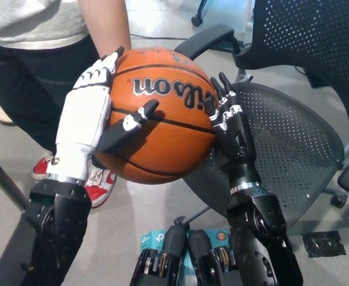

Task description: The robot grabs the basketball from a person using both hands and then drops it on the black chair in the front

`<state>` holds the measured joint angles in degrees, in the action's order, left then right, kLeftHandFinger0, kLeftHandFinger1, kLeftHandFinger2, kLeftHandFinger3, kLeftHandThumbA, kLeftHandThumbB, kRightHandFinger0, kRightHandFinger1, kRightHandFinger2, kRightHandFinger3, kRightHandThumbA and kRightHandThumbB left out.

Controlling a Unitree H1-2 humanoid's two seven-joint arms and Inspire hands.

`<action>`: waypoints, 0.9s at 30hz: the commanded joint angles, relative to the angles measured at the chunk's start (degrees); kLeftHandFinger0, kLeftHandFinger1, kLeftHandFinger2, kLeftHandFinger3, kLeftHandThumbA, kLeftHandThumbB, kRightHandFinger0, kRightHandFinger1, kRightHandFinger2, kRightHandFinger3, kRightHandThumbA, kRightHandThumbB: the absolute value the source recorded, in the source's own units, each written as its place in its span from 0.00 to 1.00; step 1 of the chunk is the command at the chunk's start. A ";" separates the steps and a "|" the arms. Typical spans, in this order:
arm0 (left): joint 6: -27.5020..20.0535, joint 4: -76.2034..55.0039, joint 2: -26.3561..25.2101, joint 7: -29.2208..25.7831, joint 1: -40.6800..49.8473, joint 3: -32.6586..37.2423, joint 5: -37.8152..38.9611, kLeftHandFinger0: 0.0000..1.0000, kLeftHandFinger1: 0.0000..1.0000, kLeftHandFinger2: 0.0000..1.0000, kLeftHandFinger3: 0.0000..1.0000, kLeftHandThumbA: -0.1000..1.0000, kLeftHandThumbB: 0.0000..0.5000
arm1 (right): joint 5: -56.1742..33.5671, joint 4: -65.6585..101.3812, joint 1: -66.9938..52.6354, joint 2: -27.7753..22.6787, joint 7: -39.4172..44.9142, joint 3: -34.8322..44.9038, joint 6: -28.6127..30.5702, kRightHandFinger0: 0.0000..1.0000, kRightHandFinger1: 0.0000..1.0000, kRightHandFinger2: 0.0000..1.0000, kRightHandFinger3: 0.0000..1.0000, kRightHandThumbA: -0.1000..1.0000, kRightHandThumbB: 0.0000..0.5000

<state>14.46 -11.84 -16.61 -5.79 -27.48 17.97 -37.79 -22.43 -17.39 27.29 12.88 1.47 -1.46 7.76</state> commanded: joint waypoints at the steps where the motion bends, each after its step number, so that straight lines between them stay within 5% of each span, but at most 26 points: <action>1: -1.04 -0.37 4.30 7.69 -2.48 3.32 3.93 1.00 1.00 1.00 1.00 1.00 0.37 | 1.35 4.82 5.22 6.40 1.67 -4.12 -1.46 1.00 1.00 1.00 1.00 1.00 0.56; 16: 2.37 -3.14 7.59 10.81 -12.03 2.99 4.60 1.00 1.00 1.00 1.00 1.00 0.39 | -3.76 18.82 10.99 4.87 -2.93 -2.70 -8.60 1.00 1.00 1.00 1.00 1.00 0.56; 22: 4.94 -3.61 9.17 12.27 -18.25 2.81 4.14 1.00 1.00 1.00 1.00 1.00 0.38 | 0.65 21.74 16.10 1.86 -6.85 -1.48 -11.01 1.00 1.00 1.00 1.00 1.00 0.59; 27: 4.34 0.26 11.50 11.56 -23.21 2.12 5.45 1.00 1.00 1.00 1.00 1.00 0.41 | 0.47 22.29 19.84 -1.46 -7.63 0.13 -11.23 1.00 1.00 1.00 1.00 1.00 0.51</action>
<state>20.14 -12.73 -10.70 -1.08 -42.71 16.96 -36.61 -23.18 -1.39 34.69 8.95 -9.56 2.38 -1.37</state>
